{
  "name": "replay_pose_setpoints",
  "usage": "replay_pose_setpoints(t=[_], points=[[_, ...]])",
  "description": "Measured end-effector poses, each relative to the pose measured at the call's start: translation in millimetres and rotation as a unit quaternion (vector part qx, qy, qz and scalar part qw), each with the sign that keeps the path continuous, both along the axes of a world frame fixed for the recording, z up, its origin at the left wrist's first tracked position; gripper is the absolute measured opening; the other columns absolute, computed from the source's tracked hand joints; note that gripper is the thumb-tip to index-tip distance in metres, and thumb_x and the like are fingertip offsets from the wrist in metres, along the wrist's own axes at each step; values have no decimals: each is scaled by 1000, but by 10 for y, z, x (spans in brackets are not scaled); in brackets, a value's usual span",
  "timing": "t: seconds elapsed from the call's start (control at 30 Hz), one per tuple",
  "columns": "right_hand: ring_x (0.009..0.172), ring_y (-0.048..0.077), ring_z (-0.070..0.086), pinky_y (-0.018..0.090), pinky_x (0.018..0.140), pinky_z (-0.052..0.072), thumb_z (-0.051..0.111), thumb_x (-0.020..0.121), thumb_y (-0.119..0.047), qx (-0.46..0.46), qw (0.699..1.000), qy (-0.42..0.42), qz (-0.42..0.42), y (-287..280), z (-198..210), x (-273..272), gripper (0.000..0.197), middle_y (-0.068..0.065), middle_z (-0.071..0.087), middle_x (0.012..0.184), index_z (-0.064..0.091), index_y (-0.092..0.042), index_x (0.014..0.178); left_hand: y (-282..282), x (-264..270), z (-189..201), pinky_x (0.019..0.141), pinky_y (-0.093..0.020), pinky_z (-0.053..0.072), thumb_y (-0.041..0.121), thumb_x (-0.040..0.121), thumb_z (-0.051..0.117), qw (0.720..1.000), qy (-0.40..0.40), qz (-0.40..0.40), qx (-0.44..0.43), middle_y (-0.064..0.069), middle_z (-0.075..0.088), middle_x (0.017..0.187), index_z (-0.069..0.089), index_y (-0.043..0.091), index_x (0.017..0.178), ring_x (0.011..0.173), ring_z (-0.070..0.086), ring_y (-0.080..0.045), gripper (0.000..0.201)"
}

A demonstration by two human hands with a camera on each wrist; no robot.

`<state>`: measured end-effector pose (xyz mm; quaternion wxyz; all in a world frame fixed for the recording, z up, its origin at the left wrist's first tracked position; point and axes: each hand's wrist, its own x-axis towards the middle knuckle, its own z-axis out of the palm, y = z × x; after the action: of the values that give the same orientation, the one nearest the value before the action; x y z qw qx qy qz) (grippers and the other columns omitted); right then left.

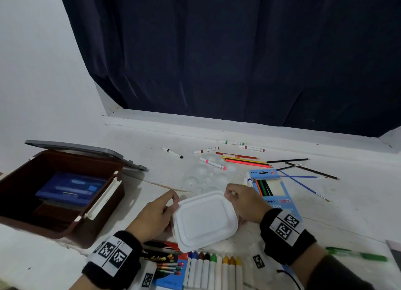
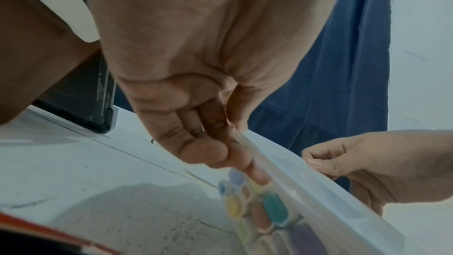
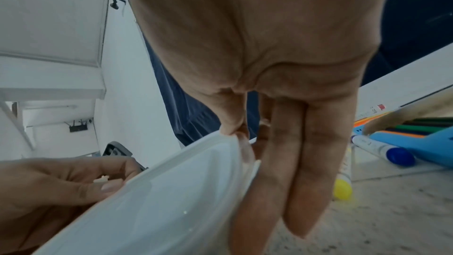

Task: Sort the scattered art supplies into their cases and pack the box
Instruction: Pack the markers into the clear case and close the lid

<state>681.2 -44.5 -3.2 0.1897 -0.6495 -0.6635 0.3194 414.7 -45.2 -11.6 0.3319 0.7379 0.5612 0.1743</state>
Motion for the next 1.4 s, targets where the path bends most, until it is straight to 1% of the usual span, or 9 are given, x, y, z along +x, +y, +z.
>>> replay_pose_setpoints(t=[0.17,0.27,0.37,0.43,0.57,0.67,0.77,1.1,1.4], points=[[74,20,57,34,67,44,46,101,-27,74,994,-82,-23,-8,-112,-66,20,0,60,77,57,-14,90,26,18,3,55,-14,43,25,104,49,1000,-16,7,-9,5,59,51,53,22,95,47,54,-3,10],[92,22,57,34,71,41,35,103,-38,50,980,-194,3,-66,-82,-149,28,2,60,102,52,-16,107,42,39,-4,53,-11,43,24,104,49,1000,-12,22,-11,3,64,57,55,19,98,49,59,-2,10],[111,24,54,38,88,45,34,101,-49,14,977,-210,35,-112,-25,-201,43,4,51,123,45,-19,129,86,16,-51,61,-20,53,24,104,48,999,-13,29,-32,-1,73,75,58,25,99,64,69,-8,11],[128,24,42,42,101,42,41,96,-57,11,978,-194,74,-134,25,-218,59,4,40,140,34,-24,144,120,-18,-76,69,-26,57,24,104,47,999,-15,29,-36,1,75,83,60,28,101,71,71,-11,15],[150,20,3,43,120,15,62,78,-71,6,961,-199,192,-166,136,-275,100,-1,10,163,12,-31,155,144,-55,-85,67,-24,53,21,105,46,998,-33,18,-48,2,74,84,63,28,108,72,71,-9,19],[150,20,-14,45,121,3,72,67,-72,-5,927,-266,266,-117,99,-342,120,-5,-8,165,0,-32,156,121,-70,-105,68,-23,52,23,104,47,998,-43,9,-48,3,73,86,61,31,116,74,71,-10,20],[151,23,-7,44,123,3,77,67,-66,10,911,-300,283,-26,35,-403,124,-2,-6,165,-1,-30,156,64,-103,-110,78,-25,52,27,105,46,999,-36,5,-37,9,70,95,57,36,124,87,68,-9,24],[132,24,32,40,109,38,81,61,-57,67,941,-259,208,-43,-9,-522,115,2,32,150,22,-20,152,-195,-340,-31,72,-23,54,26,100,56,992,-110,59,25,4,69,96,59,42,117,82,68,-8,23],[137,11,19,31,115,26,79,59,-55,109,977,-129,132,-218,353,-718,116,-10,24,151,18,-28,154,-324,-730,467,65,-21,54,33,91,57,978,-180,60,89,-4,71,81,64,29,109,70,68,-16,20]])
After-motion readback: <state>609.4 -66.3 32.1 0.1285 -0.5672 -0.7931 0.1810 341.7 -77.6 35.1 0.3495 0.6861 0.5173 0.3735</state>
